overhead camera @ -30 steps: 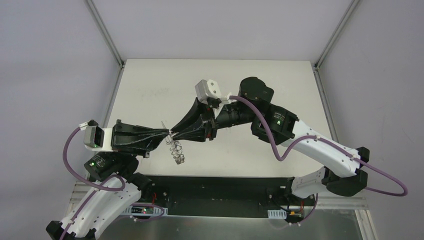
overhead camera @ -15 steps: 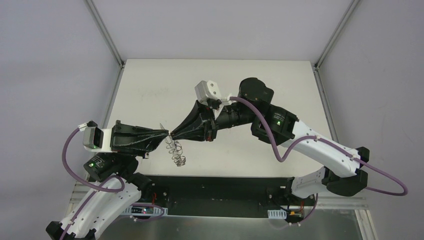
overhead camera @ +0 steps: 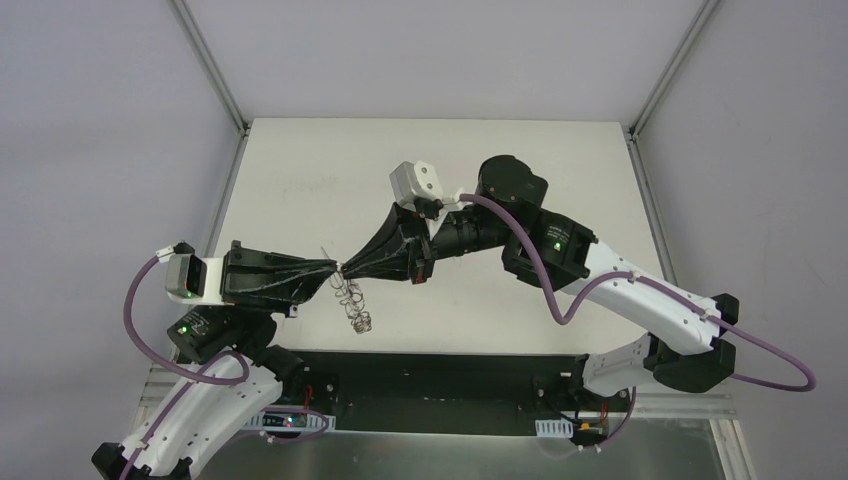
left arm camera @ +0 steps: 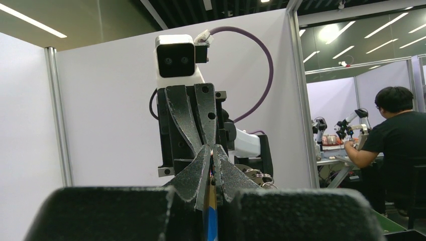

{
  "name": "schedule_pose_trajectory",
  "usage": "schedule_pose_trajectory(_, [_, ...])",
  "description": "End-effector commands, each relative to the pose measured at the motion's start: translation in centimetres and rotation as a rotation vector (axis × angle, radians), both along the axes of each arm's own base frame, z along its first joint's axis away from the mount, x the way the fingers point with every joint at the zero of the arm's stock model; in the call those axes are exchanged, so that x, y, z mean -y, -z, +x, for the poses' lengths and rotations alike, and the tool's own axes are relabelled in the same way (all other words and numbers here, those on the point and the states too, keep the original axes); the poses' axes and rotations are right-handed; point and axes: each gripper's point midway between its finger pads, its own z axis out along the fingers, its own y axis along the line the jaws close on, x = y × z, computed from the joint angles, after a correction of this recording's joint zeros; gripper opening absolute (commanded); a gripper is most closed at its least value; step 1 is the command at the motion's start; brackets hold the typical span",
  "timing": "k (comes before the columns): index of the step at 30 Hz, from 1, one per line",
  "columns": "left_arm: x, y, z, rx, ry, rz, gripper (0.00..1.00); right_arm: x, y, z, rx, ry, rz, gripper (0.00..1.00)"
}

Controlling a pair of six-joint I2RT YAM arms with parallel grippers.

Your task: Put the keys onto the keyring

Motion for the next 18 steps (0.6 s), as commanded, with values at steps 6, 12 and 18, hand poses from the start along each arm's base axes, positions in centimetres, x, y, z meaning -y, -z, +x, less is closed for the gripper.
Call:
schedule_pose_trajectory(6, [-0.3,-0.4,-1.6,0.047,0.026,0.001,0.0,1.8,-3.5,-1.0,0.076,0.003,0.128,0.0])
schedule_pose_trajectory(12, [0.0,0.3,-1.2,0.001,0.028,0.04,0.0,2.2,-3.4,-0.5,0.083,0.043,0.134,0.0])
schedule_pose_trajectory(18, [0.4,0.3,-1.5,-0.016,0.061,0.082,0.0,2.4,-3.1,-0.5,0.083,0.049,0.129,0.0])
